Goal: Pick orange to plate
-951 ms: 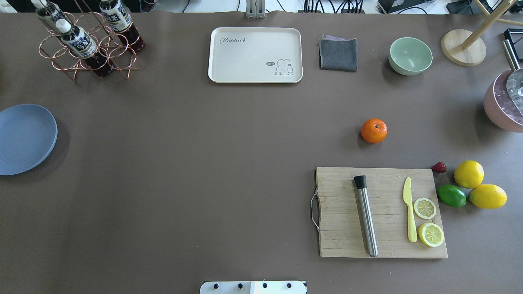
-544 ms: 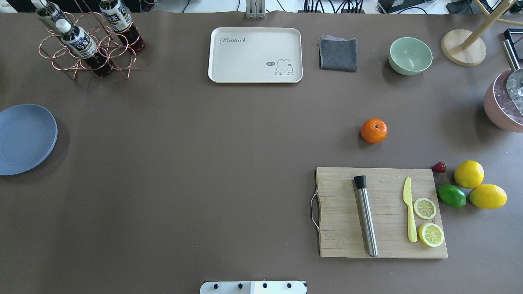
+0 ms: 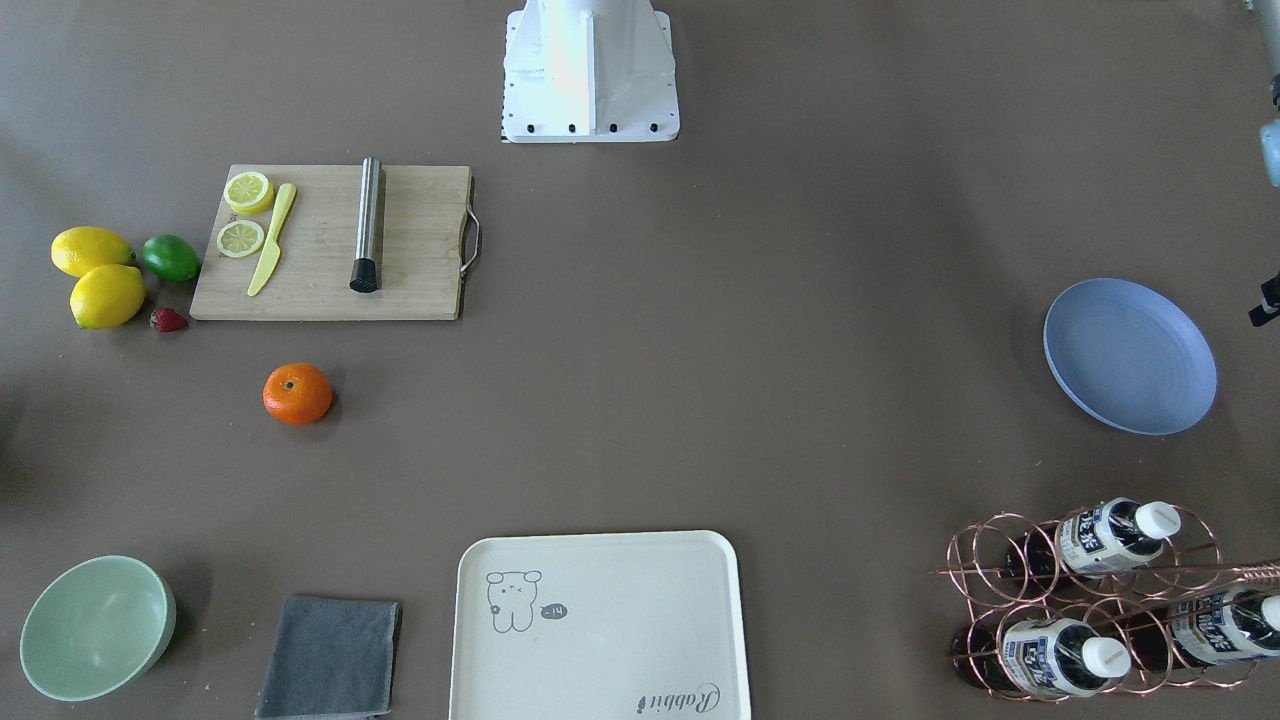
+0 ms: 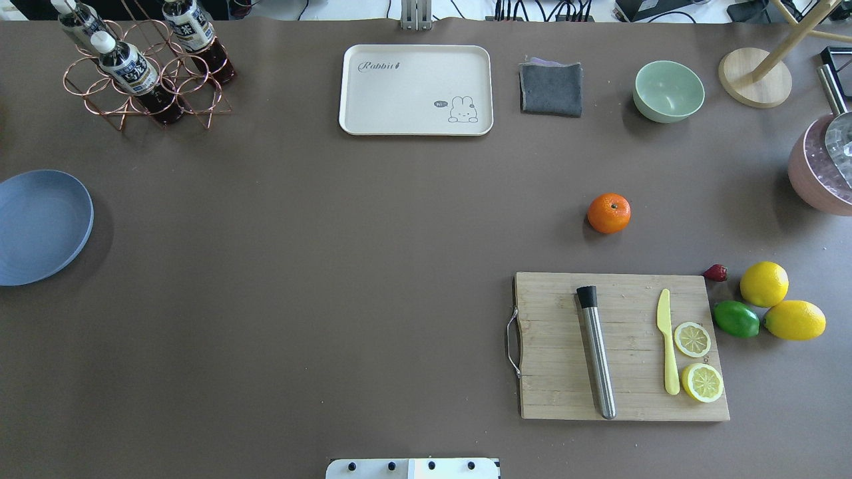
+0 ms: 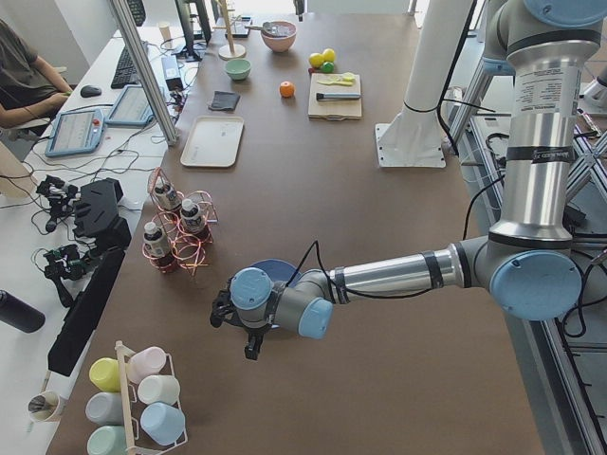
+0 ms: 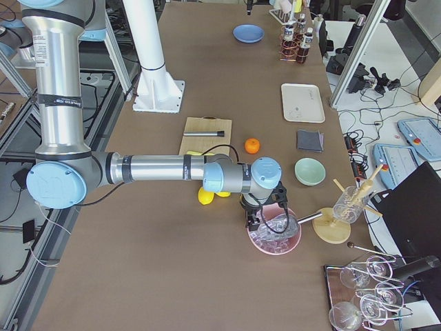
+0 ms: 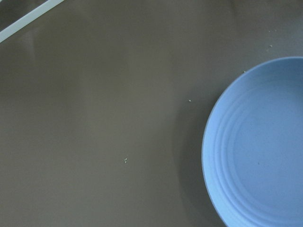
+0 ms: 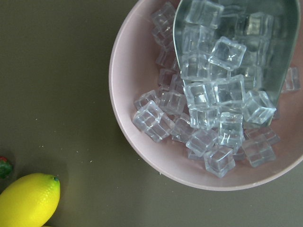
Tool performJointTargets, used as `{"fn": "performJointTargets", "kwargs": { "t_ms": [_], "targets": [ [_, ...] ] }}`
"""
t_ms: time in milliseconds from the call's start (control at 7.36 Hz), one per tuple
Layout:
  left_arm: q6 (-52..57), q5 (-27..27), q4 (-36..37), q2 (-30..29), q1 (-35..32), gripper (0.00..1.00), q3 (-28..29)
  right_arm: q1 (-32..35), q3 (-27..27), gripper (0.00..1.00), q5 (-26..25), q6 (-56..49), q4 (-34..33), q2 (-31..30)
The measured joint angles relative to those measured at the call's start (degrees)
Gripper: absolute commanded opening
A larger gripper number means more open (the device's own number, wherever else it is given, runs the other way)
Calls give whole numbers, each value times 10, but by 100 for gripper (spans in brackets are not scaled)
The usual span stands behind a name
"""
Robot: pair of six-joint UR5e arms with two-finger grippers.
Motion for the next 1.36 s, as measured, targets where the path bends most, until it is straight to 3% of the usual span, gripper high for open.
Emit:
{"fn": "performJointTargets", "kwargs": {
  "t_ms": [680, 816, 1223, 1359],
  "targets": [
    [-62, 0, -29, -34, 63, 81, 38, -4, 1, 100, 10, -5, 3, -3],
    [-63, 1, -32, -35, 69, 67, 43, -5, 1, 100, 10, -5, 3, -3],
    [-63, 3, -44, -34, 77, 0, 55, -8, 3, 100, 8, -6, 3, -3],
    [-64, 3, -45, -34, 81, 0, 57, -9, 3, 100, 4, -6, 4, -1]
  ]
}}
